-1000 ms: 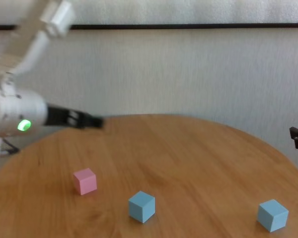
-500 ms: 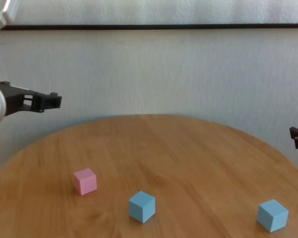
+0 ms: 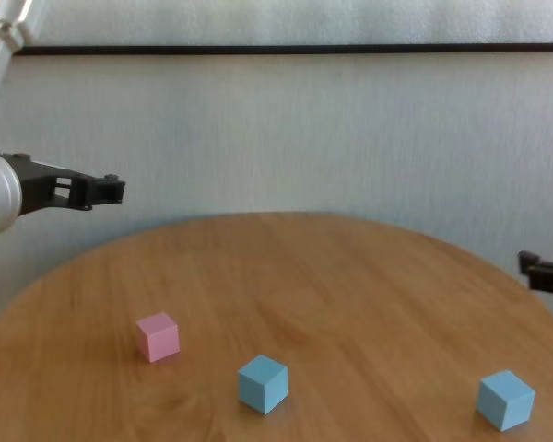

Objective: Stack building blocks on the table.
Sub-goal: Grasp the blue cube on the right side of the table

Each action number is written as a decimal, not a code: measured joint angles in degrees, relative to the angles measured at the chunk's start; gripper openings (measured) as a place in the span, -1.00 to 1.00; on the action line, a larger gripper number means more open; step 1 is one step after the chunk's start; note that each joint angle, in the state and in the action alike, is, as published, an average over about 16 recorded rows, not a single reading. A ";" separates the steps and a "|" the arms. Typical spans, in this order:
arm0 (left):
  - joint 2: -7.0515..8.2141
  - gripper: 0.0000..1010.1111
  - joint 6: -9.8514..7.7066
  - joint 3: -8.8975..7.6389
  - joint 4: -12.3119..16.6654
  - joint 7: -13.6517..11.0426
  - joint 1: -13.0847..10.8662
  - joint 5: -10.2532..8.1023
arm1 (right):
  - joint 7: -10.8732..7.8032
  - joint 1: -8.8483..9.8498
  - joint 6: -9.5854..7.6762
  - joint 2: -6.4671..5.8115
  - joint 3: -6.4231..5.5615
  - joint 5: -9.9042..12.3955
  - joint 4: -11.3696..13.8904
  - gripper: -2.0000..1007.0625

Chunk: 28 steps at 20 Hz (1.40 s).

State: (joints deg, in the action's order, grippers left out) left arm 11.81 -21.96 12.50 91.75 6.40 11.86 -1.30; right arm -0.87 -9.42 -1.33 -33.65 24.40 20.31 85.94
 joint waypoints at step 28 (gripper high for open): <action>0.18 0.98 -0.85 0.60 -0.37 -0.49 0.57 -0.52 | -2.36 0.38 -28.16 3.55 0.79 4.70 5.76 1.00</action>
State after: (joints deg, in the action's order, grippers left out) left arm 11.99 -22.81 13.10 91.37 5.90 12.44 -1.82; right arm -3.23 -9.04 -29.49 -30.10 25.19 25.01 91.70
